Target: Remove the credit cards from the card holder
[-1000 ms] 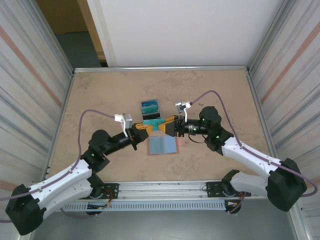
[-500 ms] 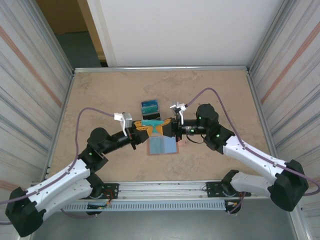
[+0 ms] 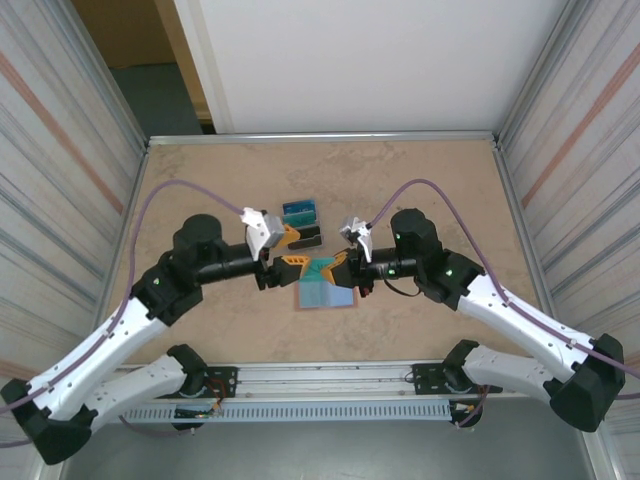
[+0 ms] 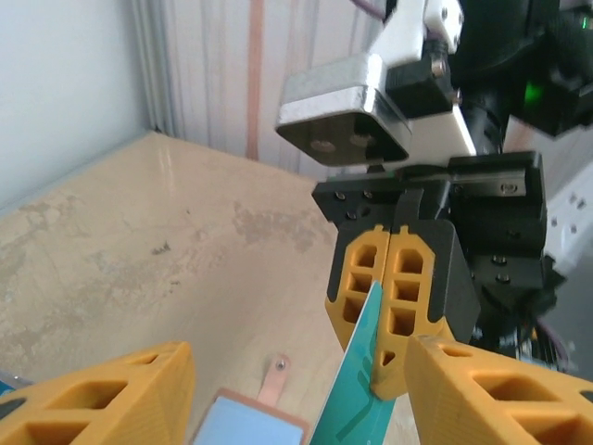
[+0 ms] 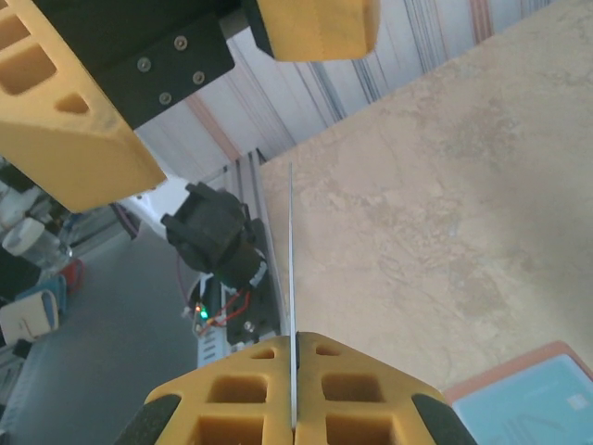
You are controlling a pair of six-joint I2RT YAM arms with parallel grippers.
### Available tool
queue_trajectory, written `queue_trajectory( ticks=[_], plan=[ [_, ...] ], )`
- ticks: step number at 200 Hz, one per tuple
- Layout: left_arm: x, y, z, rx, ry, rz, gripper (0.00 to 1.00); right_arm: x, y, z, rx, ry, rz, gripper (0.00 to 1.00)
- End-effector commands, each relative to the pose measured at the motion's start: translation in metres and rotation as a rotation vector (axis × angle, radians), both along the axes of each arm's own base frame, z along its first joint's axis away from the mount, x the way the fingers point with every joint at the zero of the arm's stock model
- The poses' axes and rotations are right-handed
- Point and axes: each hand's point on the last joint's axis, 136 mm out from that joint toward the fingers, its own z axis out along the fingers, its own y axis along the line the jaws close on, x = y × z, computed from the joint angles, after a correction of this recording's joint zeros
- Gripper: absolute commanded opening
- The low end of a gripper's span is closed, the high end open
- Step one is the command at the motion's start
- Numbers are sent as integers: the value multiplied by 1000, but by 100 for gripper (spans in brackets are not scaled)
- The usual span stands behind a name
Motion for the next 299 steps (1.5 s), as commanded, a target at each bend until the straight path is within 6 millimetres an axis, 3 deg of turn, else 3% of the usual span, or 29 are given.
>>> queue_trajectory(
  ticks=[1,28,72,110,127,144,165,176,179,190,219,264,299],
  plan=[
    [-17,-3,-25,164,26,-130,61,-4,-5,8,-14,-38,19,0],
    [-15,-8,-35,252,55,-169,55,-7,-5,8,-16,-37,37,0],
    [-20,-18,-39,247,87,-243,42,-6,-3,4,-28,-25,42,0],
    [-17,-21,-47,256,91,-245,0,-4,-2,3,-31,-25,42,0],
    [-12,-20,-49,260,57,-226,0,-2,-3,3,-37,-28,28,5],
    [-2,-17,-50,264,2,-189,0,7,-8,2,-48,-37,-31,20],
    [15,-10,-52,263,-67,-131,0,24,-18,-1,-57,-22,-136,63],
    [28,-5,-55,269,-103,-89,0,33,-22,-6,-61,2,-179,79],
    [31,-4,-55,270,-114,-78,0,32,-26,0,-44,-9,-192,88],
    [46,2,-59,277,-136,-39,0,37,-32,0,-41,2,-230,100],
    [82,10,-63,283,-182,13,0,48,-43,-1,-55,20,-316,99],
    [139,15,-91,376,-202,22,0,56,-46,-5,-90,54,-365,99],
    [171,16,-115,418,-204,-1,0,64,-49,-7,-103,72,-415,99]
  ],
)
